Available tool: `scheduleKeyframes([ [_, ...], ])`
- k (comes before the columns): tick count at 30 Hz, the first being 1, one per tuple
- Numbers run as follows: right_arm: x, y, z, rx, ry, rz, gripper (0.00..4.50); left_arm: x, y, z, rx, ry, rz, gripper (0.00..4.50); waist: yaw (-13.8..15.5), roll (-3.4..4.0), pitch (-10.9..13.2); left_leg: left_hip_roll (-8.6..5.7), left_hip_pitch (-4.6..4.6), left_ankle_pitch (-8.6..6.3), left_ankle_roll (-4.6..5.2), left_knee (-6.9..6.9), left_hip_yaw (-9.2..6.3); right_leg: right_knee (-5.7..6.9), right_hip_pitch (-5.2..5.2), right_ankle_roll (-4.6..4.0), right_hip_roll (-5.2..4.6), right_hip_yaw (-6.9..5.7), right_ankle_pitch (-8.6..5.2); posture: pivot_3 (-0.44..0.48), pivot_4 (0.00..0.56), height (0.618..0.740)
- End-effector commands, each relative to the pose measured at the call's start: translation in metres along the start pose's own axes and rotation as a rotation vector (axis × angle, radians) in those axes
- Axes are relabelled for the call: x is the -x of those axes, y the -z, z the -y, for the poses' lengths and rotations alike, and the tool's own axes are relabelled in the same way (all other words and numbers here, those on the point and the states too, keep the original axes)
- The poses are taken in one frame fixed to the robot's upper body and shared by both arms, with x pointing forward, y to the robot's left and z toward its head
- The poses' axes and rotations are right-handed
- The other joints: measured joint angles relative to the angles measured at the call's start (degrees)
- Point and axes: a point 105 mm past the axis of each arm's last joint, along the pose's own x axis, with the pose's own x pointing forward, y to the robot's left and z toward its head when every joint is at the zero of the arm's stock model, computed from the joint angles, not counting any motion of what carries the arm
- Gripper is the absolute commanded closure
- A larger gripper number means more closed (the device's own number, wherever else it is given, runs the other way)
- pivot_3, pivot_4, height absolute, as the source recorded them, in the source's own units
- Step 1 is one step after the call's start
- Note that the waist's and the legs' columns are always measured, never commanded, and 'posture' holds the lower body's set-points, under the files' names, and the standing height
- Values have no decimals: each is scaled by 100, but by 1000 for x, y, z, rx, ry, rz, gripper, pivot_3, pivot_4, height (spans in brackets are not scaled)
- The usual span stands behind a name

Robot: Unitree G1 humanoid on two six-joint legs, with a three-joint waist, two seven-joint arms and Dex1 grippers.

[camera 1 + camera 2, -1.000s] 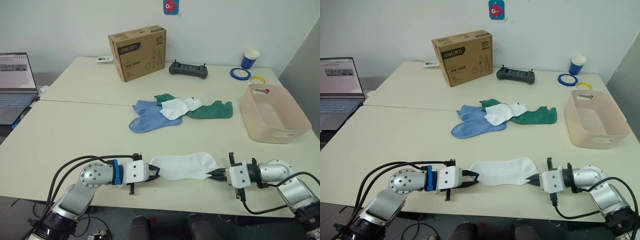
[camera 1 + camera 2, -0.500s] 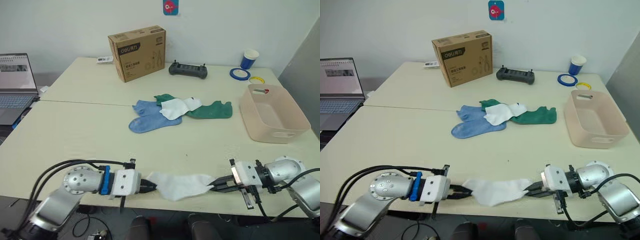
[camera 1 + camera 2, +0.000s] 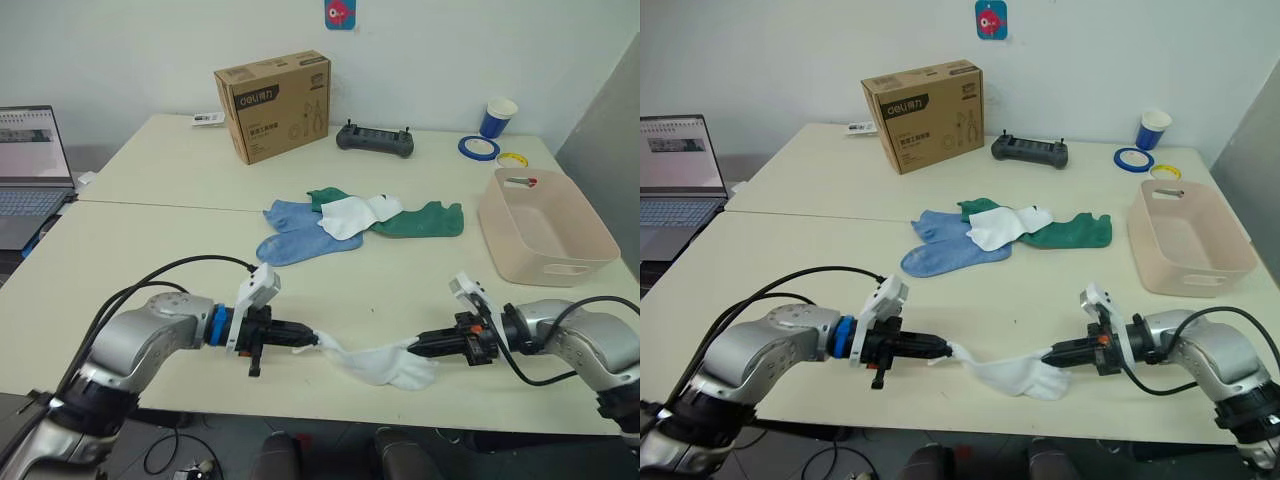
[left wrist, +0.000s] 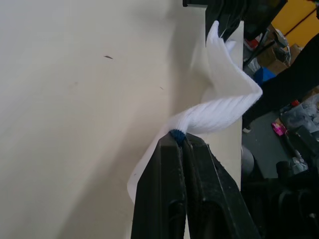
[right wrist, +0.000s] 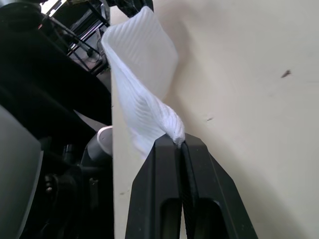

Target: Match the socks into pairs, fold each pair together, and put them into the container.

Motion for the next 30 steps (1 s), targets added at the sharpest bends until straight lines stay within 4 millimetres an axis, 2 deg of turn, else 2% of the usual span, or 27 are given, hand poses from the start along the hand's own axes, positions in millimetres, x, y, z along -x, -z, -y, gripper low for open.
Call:
scheduleKeyframes([
  [1,3,0,14,37,51,-14,4500,-3,4,-9,7,-18,-56,4481,0,0,0,0,-2,0,0,0,-4,0,-1,0,2,-1,0,0,150,740],
  [7,3,-1,29,86,107,-15,4500,-4,4,-15,57,-28,-53,4481,2,1,0,0,-13,0,0,2,-10,3,-8,-1,3,-3,0,0,150,740],
  [13,2,-3,34,103,117,-11,4500,-2,-2,-26,76,-61,-14,4481,0,2,0,-1,-14,0,0,4,-9,4,-7,0,3,-4,0,0,150,740],
  [17,9,-15,45,136,184,34,3343,6,-22,-40,86,-126,110,3444,4,1,0,0,-14,0,0,5,-12,6,-7,-1,3,-8,0,0,150,740],
  [22,25,-26,51,145,250,88,1597,17,-31,-51,104,-208,217,1811,4,2,0,-1,-15,0,0,4,-12,6,-7,0,3,-6,0,0,150,740],
  [25,32,-33,55,168,310,124,544,22,-28,-49,98,-235,244,854,-2,2,0,0,-16,0,0,3,-13,7,-7,-3,2,-8,2,0,150,740],
  [26,34,-37,54,174,319,146,119,24,-27,-49,105,-250,259,826,-4,2,0,0,-16,0,0,3,-13,7,-7,-3,2,-7,2,0,150,740],
  [29,36,-44,47,197,316,169,25,29,-30,-48,74,-281,303,826,2,2,0,0,-16,0,0,3,-14,8,-7,-2,1,-10,1,0,150,740],
  [30,35,-45,41,218,313,162,25,31,-30,-40,47,-268,304,826,3,2,0,0,-16,0,0,3,-13,8,-7,-1,0,-9,1,0,150,740],
])
